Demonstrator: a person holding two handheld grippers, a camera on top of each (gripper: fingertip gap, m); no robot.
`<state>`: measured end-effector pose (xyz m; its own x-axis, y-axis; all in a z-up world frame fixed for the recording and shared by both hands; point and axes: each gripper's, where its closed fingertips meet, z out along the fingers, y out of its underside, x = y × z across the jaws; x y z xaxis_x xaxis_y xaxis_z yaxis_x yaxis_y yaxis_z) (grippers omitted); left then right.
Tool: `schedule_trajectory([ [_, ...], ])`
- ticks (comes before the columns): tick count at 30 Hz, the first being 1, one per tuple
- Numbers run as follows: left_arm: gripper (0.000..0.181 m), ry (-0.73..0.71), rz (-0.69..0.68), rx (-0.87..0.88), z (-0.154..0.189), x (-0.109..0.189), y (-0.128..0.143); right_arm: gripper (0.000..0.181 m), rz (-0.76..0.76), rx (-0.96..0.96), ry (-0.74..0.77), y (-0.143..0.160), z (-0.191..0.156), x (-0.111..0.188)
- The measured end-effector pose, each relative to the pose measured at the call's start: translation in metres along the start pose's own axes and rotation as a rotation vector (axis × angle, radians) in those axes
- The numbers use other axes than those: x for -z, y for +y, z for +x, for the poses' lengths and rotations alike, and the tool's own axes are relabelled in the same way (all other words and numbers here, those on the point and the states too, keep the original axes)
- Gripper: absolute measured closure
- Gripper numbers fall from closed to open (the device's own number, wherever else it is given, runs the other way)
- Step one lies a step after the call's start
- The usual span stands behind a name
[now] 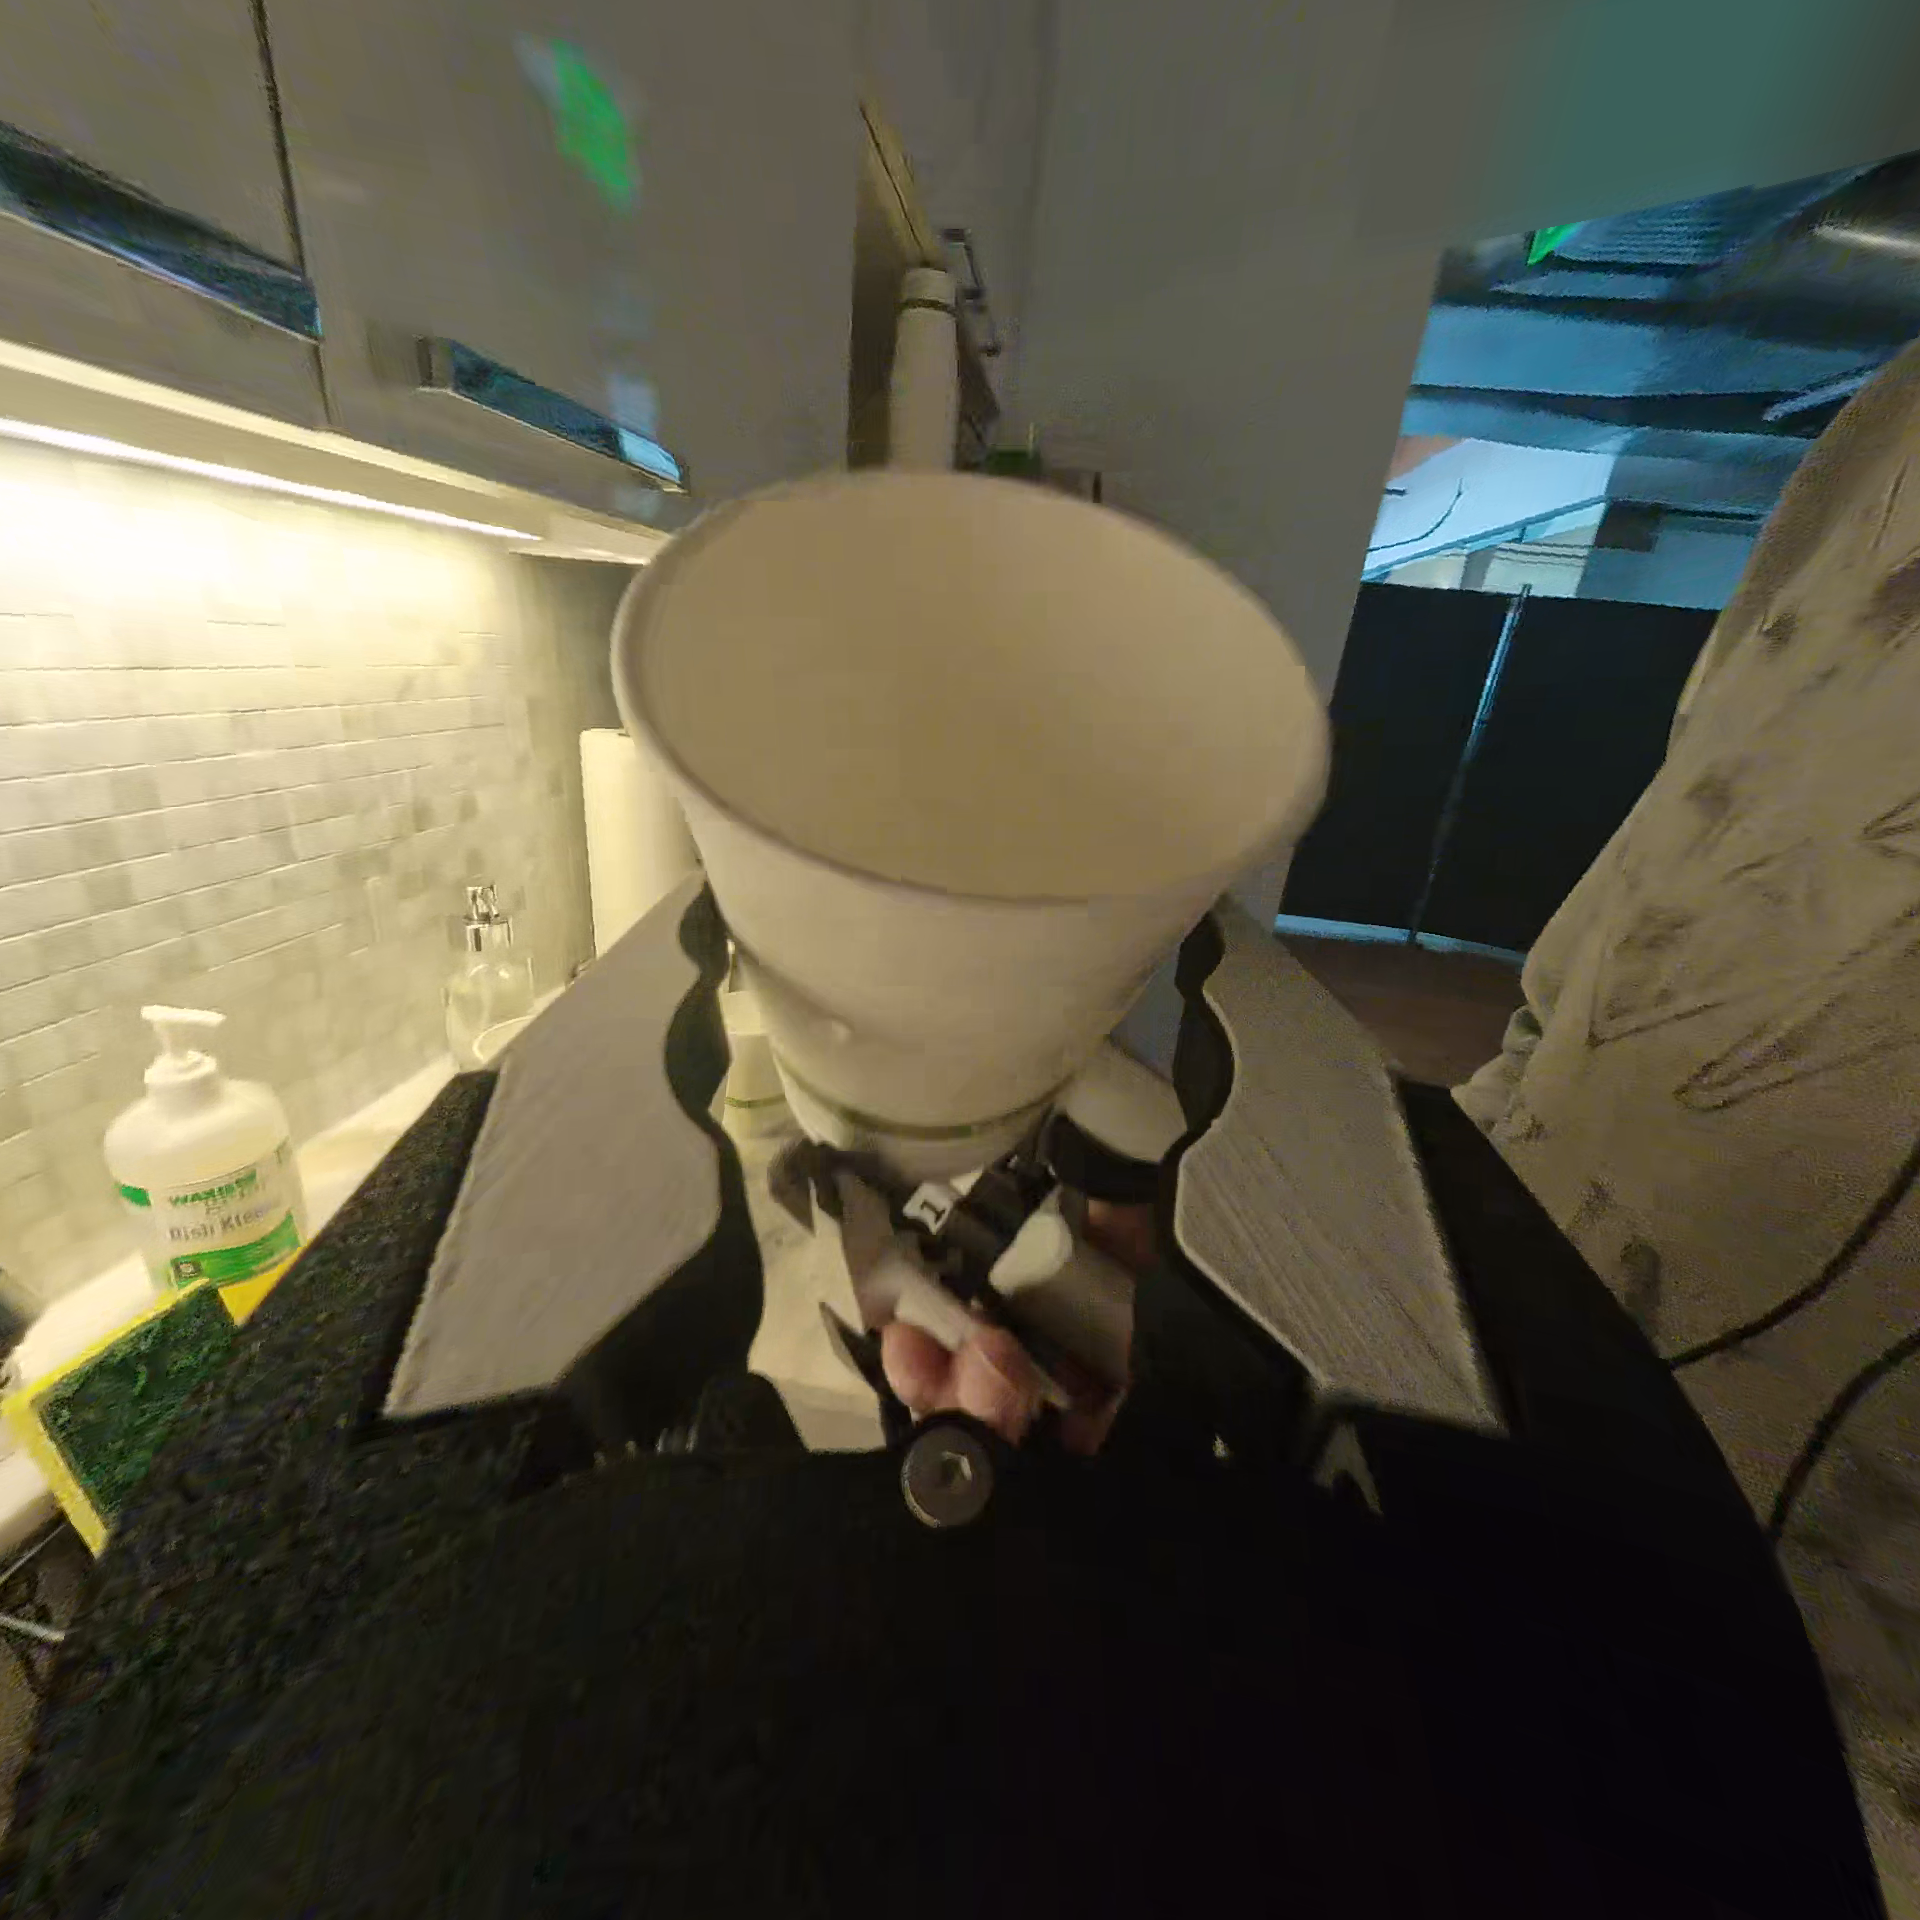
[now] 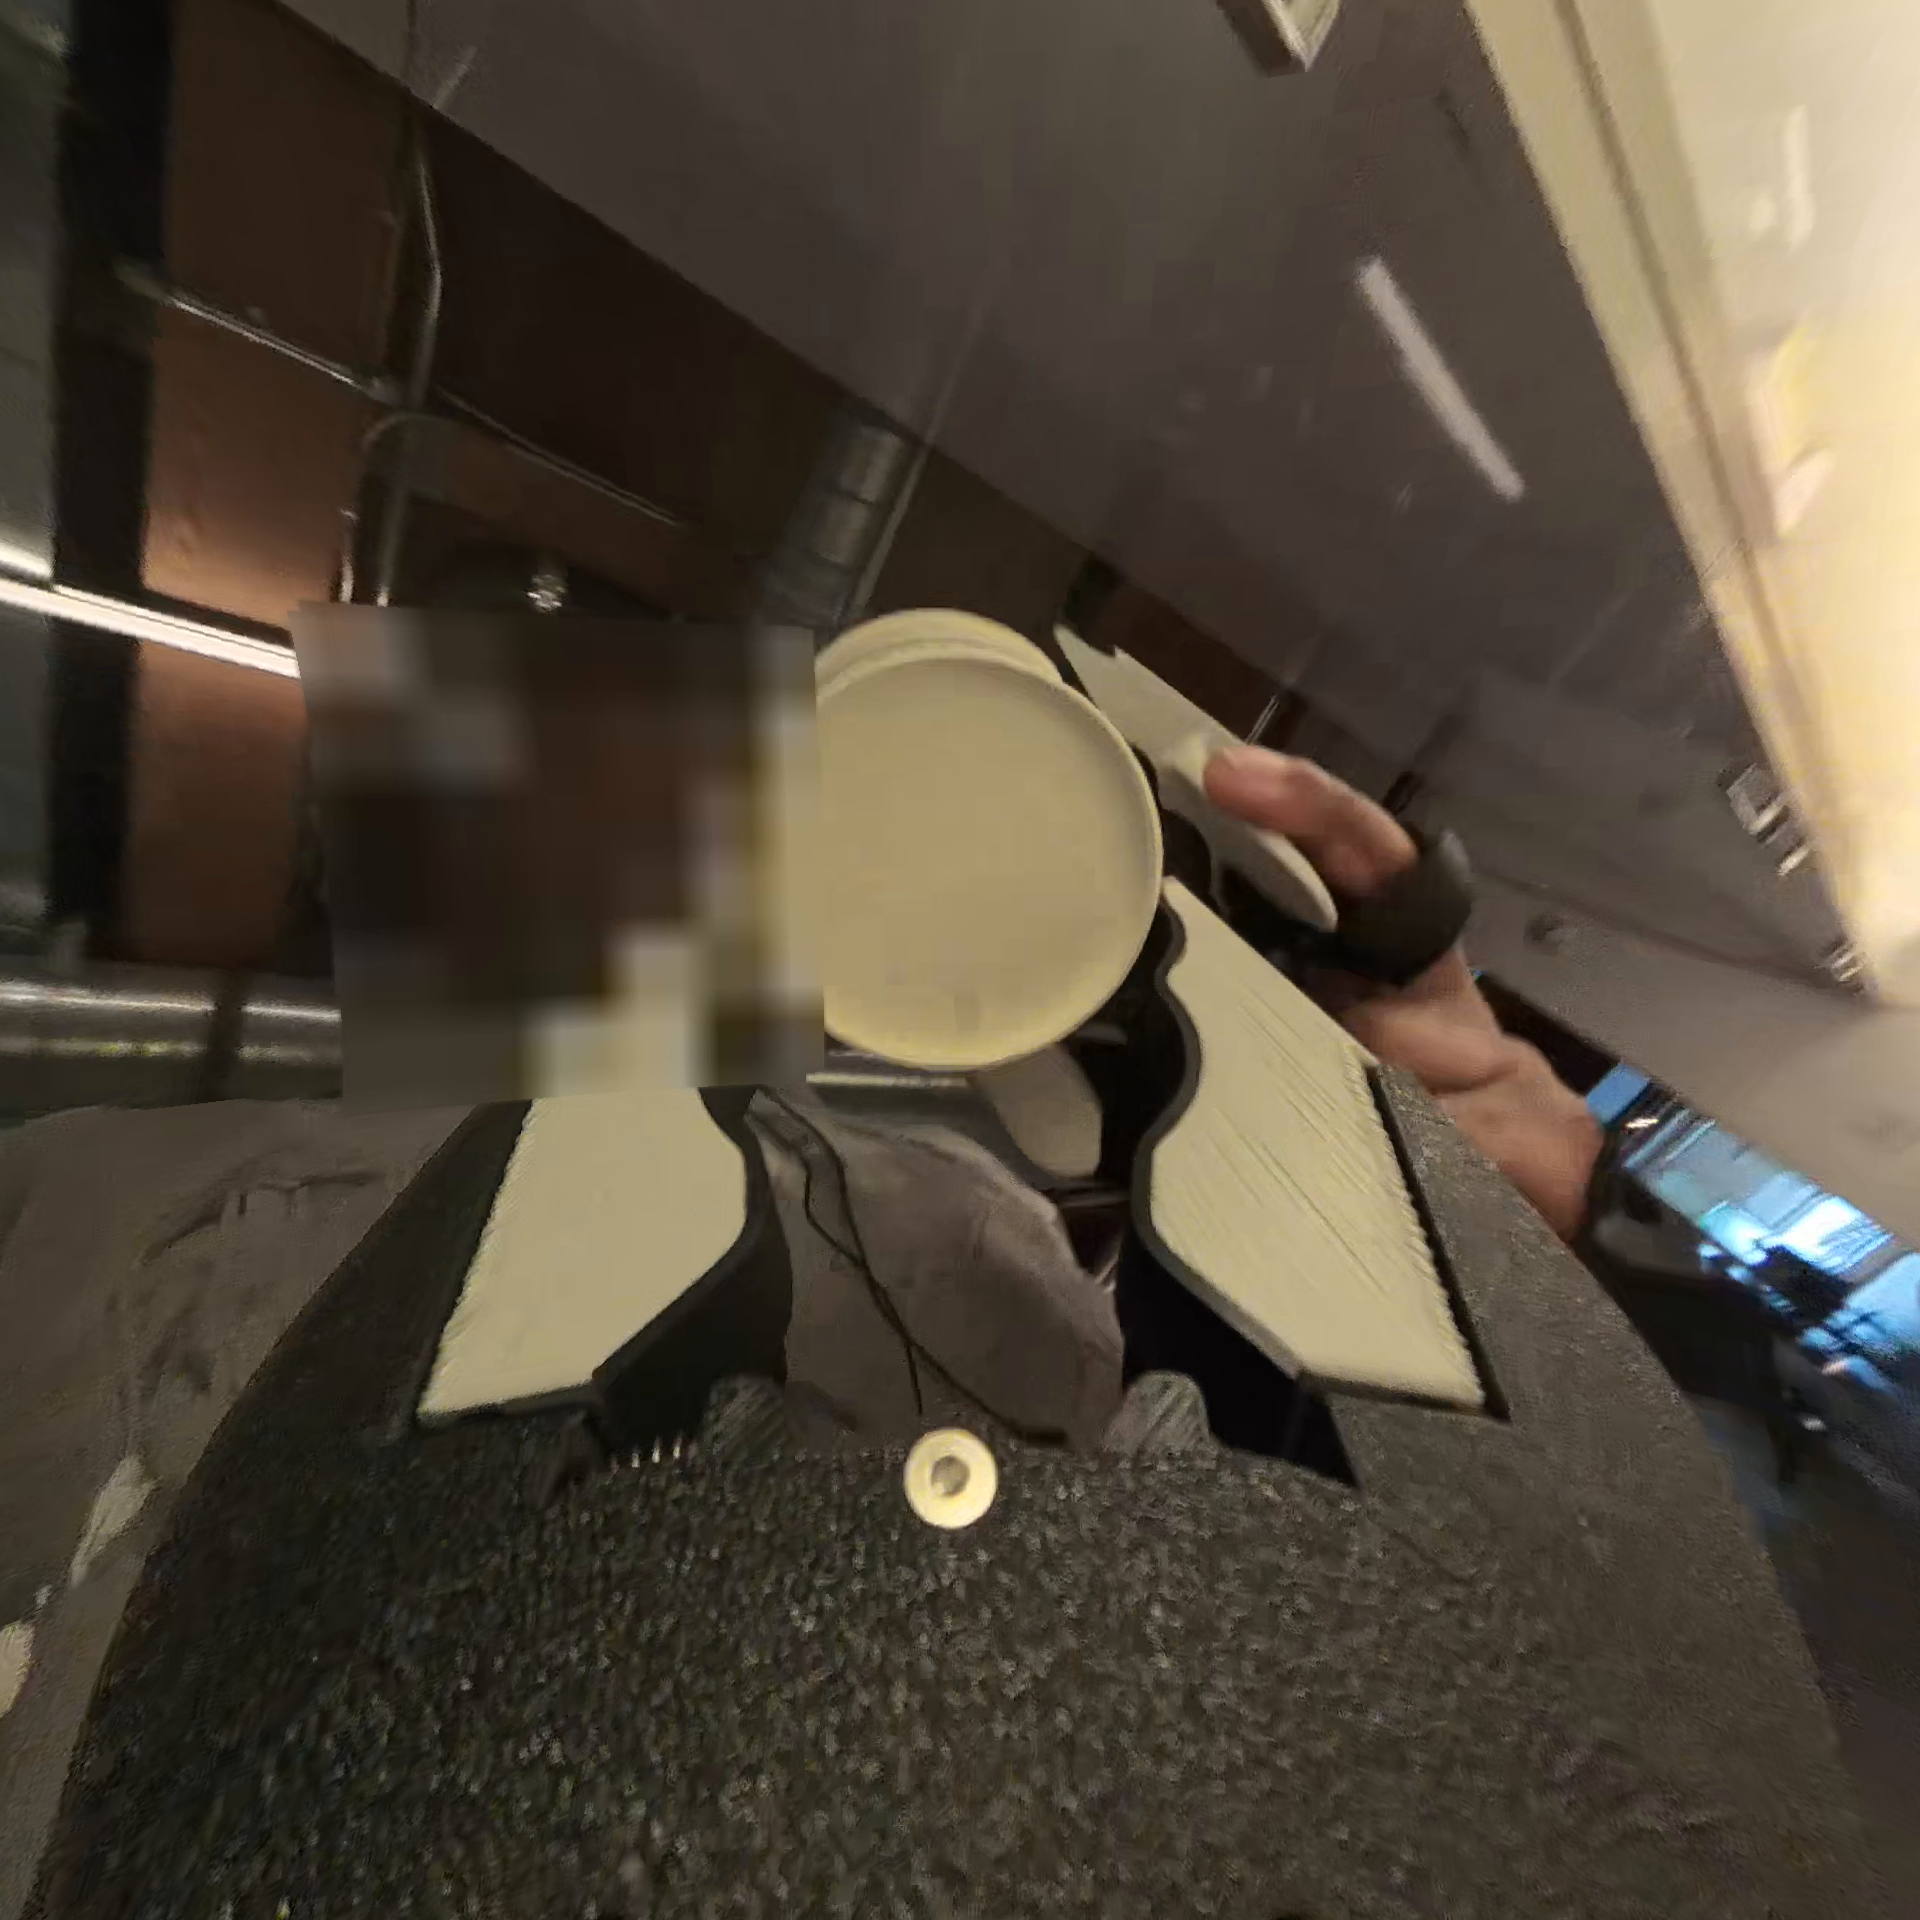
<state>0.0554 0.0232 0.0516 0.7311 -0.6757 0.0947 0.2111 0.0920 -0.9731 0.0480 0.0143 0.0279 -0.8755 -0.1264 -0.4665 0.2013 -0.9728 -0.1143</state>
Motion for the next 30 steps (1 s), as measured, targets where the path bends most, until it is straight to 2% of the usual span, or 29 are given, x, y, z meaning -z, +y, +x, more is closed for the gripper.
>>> schedule_trajectory([
  [2,0.097,0.012,-0.012,0.008,0.001,0.009,-0.002,0.109,-0.025,-0.015,0.014,0.009,0.008,-0.001],
  [4,0.099,-0.014,-0.04,0.042,-0.005,0.02,0.003,0.11,-0.086,0.06,0.135,0.01,0.021,0.003],
  [7,0.099,-0.101,-0.087,0.082,-0.022,0.036,0.013,0.102,-0.291,0.401,0.5,0.001,0.046,0.033],
  [9,0.099,-0.193,-0.168,0.084,-0.039,0.047,0.031,0.095,-0.406,0.658,0.715,-0.019,0.045,0.05],
  [12,0.098,-0.333,-0.323,0.049,-0.06,0.062,0.065,0.083,-0.598,0.99,0.959,-0.036,0.035,0.054],
  [14,0.098,-0.394,-0.404,0.027,-0.069,0.065,0.087,0.076,-0.704,1.135,1.078,-0.037,0.039,0.049],
  [16,0.098,-0.429,-0.462,-0.012,-0.072,0.063,0.103,0.069,-0.776,1.193,1.139,-0.027,0.056,0.045],
  [21,0.099,-0.44,-0.53,-0.102,-0.068,0.048,0.122,0.074,-0.713,1.163,1.173,-0.013,0.091,0.047],
  [25,0.1,-0.436,-0.581,-0.149,-0.064,0.044,0.132,0.078,-0.748,1.207,1.168,-0.018,0.097,0.054],
  [28,0.098,-0.415,-0.584,-0.121,-0.063,0.043,0.136,0.083,-0.777,1.248,1.146,-0.02,0.095,0.056],
  [30,0.1,-0.394,-0.569,-0.071,-0.061,0.04,0.139,0.084,-0.738,1.207,1.139,-0.025,0.089,0.058],
])
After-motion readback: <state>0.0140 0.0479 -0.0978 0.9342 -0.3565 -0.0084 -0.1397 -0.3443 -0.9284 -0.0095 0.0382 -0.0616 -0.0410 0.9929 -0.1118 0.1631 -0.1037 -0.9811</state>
